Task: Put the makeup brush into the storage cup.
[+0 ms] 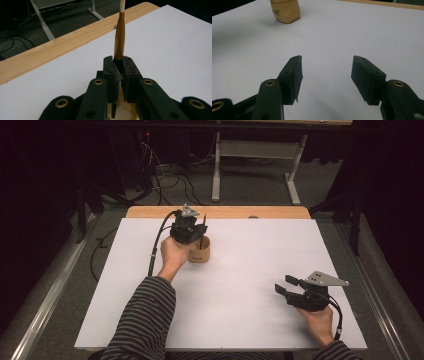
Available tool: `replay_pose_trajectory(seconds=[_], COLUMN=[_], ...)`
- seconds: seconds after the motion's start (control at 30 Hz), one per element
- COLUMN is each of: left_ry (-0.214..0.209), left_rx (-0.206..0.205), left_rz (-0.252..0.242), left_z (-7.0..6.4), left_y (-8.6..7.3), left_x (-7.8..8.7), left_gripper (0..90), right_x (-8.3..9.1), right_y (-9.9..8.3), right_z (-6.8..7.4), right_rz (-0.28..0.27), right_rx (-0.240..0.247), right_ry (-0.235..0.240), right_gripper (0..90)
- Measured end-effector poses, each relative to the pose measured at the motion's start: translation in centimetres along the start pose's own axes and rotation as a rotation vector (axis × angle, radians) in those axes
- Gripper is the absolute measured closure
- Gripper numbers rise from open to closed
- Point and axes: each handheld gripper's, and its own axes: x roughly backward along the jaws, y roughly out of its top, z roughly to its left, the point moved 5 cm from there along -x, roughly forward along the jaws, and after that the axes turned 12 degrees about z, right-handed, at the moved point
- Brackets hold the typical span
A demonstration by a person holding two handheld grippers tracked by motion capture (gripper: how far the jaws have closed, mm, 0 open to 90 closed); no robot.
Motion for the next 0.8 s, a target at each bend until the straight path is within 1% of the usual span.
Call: replay_pose_trajectory(seconds=[0.27,0.4,0.8], left_ry=[0.005,0.004,0.0], left_rx=[-0.01,-0.004,-0.008], left_rz=[0.016,0.022,0.031], left_z=[-0.11,-0.05,-0.06], left_y=[-0.13,-0.21,-0.3], left_x=[-0.46,-0.66,-1.0], left_gripper=[83.0,83.0,82.7], right_x=[-0.1,-0.06,-0.06], right_y=[-0.01,-0.01,-0.01], right_z=[0.02,0.09,0.07], right_rz=[0.004,0.004,0.005], right_rx=[0.008,0.006,0.005], right_ry=[0.001,0.003,0.003], right_gripper=[44.1,44.1,44.0])
